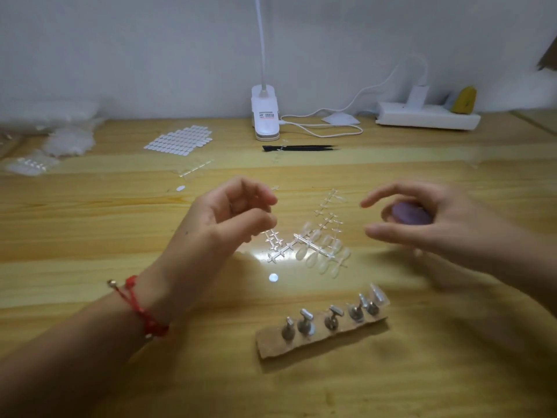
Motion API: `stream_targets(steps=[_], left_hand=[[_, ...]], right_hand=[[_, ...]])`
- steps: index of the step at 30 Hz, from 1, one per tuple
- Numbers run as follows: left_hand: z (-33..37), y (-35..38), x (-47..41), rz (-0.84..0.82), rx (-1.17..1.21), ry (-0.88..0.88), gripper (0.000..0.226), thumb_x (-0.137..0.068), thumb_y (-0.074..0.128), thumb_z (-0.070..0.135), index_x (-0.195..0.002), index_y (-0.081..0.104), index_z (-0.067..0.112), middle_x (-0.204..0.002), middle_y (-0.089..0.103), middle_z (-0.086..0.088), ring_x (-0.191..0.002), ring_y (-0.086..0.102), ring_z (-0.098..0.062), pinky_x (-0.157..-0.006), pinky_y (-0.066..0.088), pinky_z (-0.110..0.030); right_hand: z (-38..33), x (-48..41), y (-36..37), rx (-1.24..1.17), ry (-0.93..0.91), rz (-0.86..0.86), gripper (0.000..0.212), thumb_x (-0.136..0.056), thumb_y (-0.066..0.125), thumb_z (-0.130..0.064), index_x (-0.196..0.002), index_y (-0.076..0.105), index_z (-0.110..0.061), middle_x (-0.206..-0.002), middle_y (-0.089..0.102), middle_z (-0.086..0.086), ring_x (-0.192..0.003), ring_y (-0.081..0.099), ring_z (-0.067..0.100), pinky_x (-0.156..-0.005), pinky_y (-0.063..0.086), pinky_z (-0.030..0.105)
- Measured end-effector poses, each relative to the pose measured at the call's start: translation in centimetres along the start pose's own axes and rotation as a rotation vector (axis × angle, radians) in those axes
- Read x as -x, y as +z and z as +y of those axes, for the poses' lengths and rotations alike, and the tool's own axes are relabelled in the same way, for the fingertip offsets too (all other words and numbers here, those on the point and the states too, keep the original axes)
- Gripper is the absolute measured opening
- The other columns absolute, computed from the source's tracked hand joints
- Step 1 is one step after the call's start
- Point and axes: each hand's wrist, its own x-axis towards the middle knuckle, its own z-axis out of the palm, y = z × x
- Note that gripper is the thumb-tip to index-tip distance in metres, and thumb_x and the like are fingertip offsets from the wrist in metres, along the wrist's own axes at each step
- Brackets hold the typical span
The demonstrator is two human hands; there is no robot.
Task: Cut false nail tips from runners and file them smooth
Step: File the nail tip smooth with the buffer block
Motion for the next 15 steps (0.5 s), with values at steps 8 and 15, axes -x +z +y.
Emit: stream_targets(steps=[8,15], left_hand=[[-1.8,0.7,-0.3,0.090,-0.013,0.022,0.005,-0.068,0.058,0.010,-0.072,0.057,0.010,-0.052,0.051,0.014,-0.051,0.044,0.001,-0.053,0.035,-0.008],[-2.5,0.3,-0.4,0.085,-0.021,-0.001,0.005,-0.068,0.060,0.014,-0.067,0.061,0.019,-0.058,0.052,0.010,-0.052,0.042,-0.002,-0.052,0.034,-0.011]], right_hand=[[-1.7,-3.7,4.5,0.795,0.016,0.082,0.062,-0.049,0.043,-0.091,-0.085,0.060,-0.043,-0.062,0.049,-0.021,-0.060,0.040,-0.008,-0.051,0.023,0.024],[-1.2,-4.8,3.4,0.237,0.142,-0.079,0.040,-0.062,0.077,-0.055,-0.074,0.064,-0.019,-0.060,0.058,-0.012,-0.055,0.053,0.004,-0.061,0.047,0.030]])
